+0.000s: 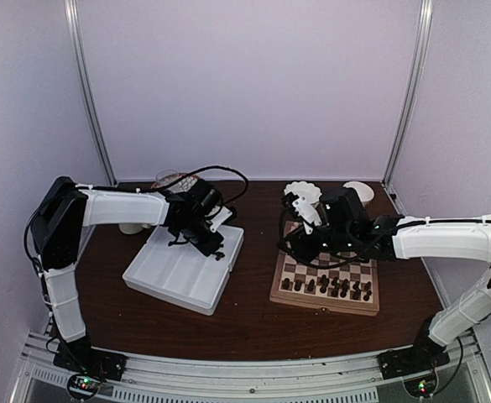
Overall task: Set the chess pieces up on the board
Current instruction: Pass from the left arm to the right
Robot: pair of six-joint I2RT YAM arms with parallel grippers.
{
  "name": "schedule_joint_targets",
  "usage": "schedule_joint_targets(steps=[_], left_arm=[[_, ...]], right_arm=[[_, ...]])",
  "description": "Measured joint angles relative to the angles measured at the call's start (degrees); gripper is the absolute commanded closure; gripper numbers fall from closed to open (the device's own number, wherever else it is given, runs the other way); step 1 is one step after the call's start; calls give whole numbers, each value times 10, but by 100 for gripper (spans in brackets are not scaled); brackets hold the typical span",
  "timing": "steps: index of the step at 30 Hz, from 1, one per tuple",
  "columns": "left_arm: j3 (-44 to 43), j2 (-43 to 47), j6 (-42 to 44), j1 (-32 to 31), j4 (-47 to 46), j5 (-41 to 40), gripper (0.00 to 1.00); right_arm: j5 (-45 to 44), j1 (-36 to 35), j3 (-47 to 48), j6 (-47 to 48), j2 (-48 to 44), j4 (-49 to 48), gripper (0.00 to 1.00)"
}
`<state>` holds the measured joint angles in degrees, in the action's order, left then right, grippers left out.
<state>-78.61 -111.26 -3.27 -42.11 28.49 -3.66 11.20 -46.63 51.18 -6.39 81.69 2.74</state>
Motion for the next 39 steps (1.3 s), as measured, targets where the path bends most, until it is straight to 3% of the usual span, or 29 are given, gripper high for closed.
schedule_joint_targets(steps=[8, 15, 23, 32, 39], left_arm=[[71, 76, -7, -3, -59, 109, 85], [140, 128, 0, -40, -181, 178, 84], [212, 134, 24, -77, -289, 183, 84], [217, 150, 28, -82, -330, 168, 85], [217, 151, 28, -82, -330, 150, 85]], right_arm=[[55, 0, 1, -35, 23, -31, 56], [120, 0, 2, -138, 63, -104, 55], [156, 1, 2, -272, 116, -180, 56], [196, 2, 2, -339, 161, -240, 59], [223, 4, 2, -366, 177, -281, 74]])
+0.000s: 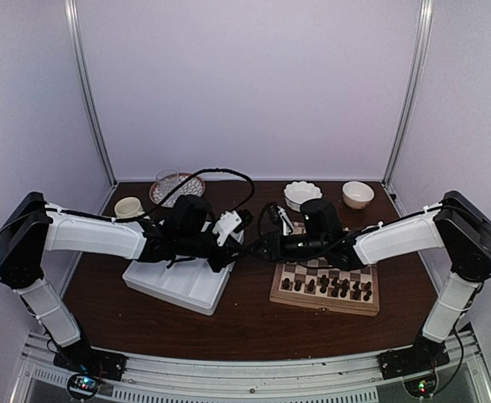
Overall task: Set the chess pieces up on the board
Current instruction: Pass from the left arm to the right
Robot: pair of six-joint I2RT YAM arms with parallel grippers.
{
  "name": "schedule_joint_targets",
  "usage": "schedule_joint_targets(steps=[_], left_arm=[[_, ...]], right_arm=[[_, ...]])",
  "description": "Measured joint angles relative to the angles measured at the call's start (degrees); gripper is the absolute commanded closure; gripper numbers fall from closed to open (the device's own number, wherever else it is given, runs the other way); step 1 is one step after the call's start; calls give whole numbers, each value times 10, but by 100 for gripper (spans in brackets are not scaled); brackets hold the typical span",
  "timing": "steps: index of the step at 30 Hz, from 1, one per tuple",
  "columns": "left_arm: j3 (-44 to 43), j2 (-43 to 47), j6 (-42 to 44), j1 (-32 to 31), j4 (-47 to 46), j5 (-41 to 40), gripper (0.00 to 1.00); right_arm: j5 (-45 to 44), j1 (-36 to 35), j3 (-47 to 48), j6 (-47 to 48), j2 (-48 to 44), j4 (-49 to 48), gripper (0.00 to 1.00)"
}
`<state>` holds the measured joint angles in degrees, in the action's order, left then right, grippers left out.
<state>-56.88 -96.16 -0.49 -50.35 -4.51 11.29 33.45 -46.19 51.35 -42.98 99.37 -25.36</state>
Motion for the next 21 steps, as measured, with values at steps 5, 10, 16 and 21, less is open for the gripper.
schedule_joint_targets(steps=[5, 10, 16, 21], left_arm=[[1, 1, 0, 0, 0, -6, 84], [2, 1, 0, 0, 0, -7, 75], [10, 4, 0, 0, -2, -14, 60], [16, 18, -14, -1, 0, -36, 61]], right_arm=[[2, 3, 0, -14, 7, -11, 88], [2, 4, 0, -17, 9, -11, 99], [-3, 8, 0, 7, -1, 23, 100], [-43, 21, 66, 116, -57, 235, 100]])
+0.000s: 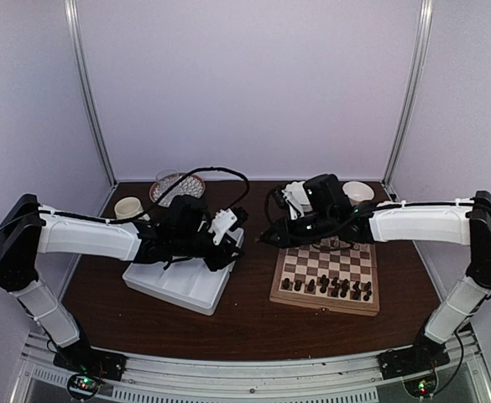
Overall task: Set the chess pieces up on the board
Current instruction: Pass from the left arm to the right, then place the pawn at f7.
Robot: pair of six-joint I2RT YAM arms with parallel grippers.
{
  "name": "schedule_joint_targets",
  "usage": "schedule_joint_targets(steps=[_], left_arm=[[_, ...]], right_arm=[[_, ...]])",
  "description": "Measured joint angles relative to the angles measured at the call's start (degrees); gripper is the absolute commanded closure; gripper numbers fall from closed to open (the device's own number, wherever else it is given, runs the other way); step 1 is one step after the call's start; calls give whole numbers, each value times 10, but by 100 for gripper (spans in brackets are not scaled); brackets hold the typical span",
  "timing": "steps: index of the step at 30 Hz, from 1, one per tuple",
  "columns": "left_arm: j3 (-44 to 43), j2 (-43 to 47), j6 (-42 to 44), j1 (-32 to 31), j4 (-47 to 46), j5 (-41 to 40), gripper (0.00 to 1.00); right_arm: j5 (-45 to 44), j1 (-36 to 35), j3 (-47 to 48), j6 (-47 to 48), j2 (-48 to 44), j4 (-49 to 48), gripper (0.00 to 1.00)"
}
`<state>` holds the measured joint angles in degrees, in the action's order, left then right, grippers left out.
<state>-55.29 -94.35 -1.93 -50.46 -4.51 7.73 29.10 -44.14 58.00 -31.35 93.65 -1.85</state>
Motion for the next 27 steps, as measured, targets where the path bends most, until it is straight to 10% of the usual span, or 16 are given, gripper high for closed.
schedule_joint_targets(steps=[14, 27], left_arm=[[44, 106, -39, 11, 60, -118, 60], [72, 123, -47, 13, 76, -134, 61]], right_arm=[[-137, 4, 194, 236, -15, 476, 100], [-204, 3, 199, 269, 52, 584, 100]])
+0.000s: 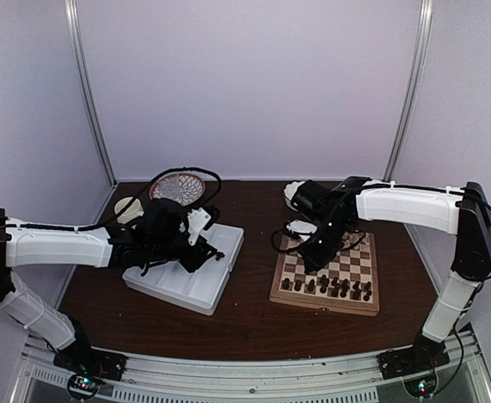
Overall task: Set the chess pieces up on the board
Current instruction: Place the pawn at f7.
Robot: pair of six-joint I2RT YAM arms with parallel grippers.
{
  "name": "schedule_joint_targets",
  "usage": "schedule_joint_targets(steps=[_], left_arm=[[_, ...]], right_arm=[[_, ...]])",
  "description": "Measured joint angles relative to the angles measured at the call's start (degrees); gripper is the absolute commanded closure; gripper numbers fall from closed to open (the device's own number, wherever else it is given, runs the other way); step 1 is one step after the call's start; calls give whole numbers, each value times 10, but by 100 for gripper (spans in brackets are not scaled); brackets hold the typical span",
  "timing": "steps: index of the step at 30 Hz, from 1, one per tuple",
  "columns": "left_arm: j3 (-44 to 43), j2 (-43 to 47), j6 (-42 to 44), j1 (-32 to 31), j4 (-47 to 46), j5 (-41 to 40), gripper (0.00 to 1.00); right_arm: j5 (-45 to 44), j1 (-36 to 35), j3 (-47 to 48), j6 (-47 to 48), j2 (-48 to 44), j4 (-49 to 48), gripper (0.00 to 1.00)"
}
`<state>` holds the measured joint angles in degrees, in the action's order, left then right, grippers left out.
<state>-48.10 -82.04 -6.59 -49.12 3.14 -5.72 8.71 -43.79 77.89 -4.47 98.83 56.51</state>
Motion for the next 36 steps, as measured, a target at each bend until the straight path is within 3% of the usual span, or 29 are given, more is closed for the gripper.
schedule_joint_targets(steps=[16, 36], left_arm=[[0, -2, -4, 0, 0, 1, 61], [-3, -9, -12, 0, 9, 6, 61]], right_arm=[[-56, -9, 6, 0, 38, 28, 100], [-66, -10, 6, 0, 63, 26, 97]])
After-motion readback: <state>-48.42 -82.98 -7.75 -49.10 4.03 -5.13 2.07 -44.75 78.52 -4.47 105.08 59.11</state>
